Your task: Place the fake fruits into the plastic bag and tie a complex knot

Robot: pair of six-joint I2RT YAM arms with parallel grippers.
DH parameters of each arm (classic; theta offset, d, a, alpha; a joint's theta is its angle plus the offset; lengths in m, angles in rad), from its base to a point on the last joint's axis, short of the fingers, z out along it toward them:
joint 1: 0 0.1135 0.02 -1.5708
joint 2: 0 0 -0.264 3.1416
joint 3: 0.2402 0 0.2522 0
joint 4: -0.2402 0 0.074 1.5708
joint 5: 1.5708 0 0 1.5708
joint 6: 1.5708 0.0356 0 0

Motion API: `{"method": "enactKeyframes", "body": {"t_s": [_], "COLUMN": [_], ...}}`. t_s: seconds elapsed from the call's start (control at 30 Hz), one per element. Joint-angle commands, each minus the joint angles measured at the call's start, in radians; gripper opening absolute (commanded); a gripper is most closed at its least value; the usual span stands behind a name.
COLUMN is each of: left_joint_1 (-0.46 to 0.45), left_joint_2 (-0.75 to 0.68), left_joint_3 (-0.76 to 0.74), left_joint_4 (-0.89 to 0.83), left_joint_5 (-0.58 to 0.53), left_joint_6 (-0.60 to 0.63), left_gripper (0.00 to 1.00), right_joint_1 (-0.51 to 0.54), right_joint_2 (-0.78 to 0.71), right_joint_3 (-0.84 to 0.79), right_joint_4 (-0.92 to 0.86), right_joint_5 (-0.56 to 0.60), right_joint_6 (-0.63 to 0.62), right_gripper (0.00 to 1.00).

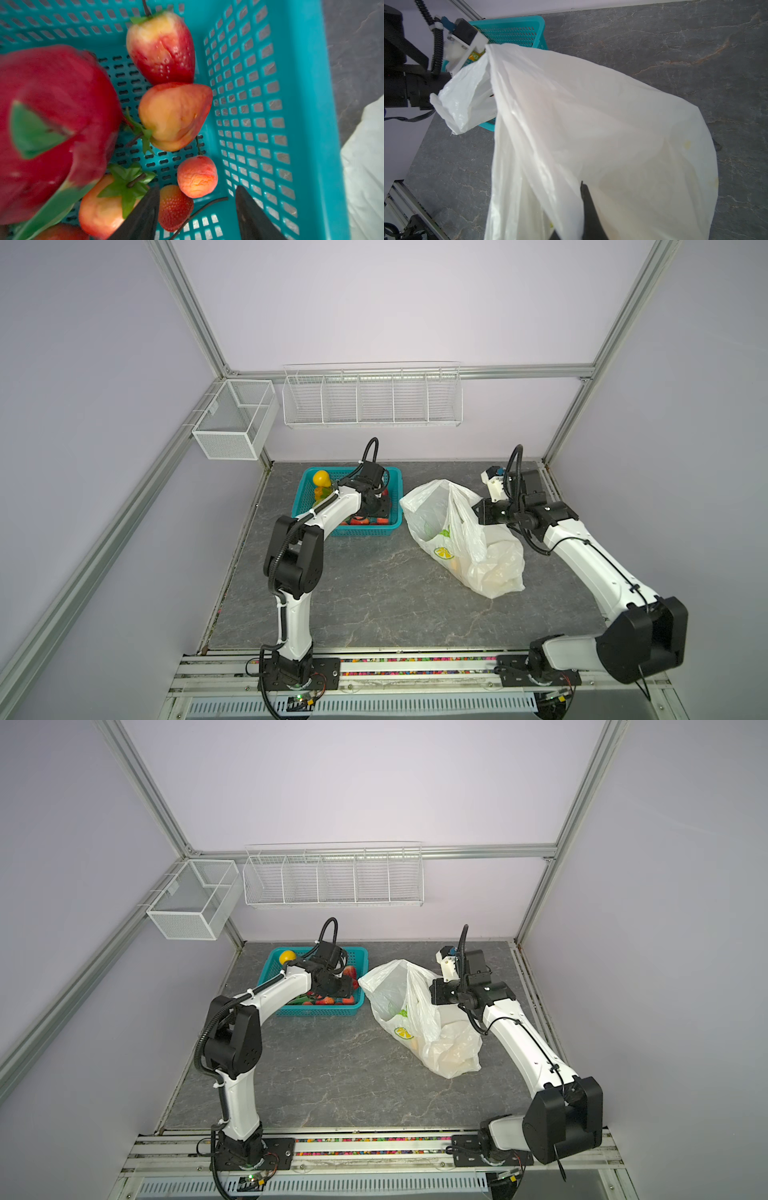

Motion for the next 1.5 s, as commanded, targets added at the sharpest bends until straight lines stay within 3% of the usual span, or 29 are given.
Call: {"method": "enactKeyframes", "body": {"t_s": [0.0, 0.37, 0.63, 0.87, 1.2, 1.47], "left_joint_1": [0.003, 0.001, 0.001, 0.001, 0.002, -0.003], "left_joint_2": [0.045, 0.113, 0.179, 0.154, -0.020, -0.289], "left_joint_3": [0.064, 0.069, 0.111, 0.099, -0.012, -0.241], "left_joint_4": [-0.090, -0.103, -0.098, -0.050, 0.030, 0.155], "left_joint_5": [0.027, 0.034, 0.034, 0.017, -0.047, -0.072], "left_joint_6": [0.039, 0.049, 0.046, 0.044, 0.027, -0.030], "left_gripper": [0.59, 0.60, 0.52, 0.41, 0.32, 0.29], "right_joint_1": [-0.007, -0.008, -0.009, -0.007, -0.008, -0.007], "right_joint_2": [-0.009, -0.012, -0.014, -0.010, -0.011, -0.012], "right_joint_3": [-0.011, -0.011, -0.009, -0.008, -0.012, -0.008], "right_joint_4": [0.013, 0.015, 0.009, 0.008, 0.010, 0.008], "right_joint_5": [-0.010, -0.006, -0.010, -0.012, -0.006, -0.004], "right_joint_6": [-0.016, -0.016, -0.014, -0.015, -0.016, -0.014], "right_gripper": [0.09, 0.09, 0.10, 0.10, 0.09, 0.10]}}
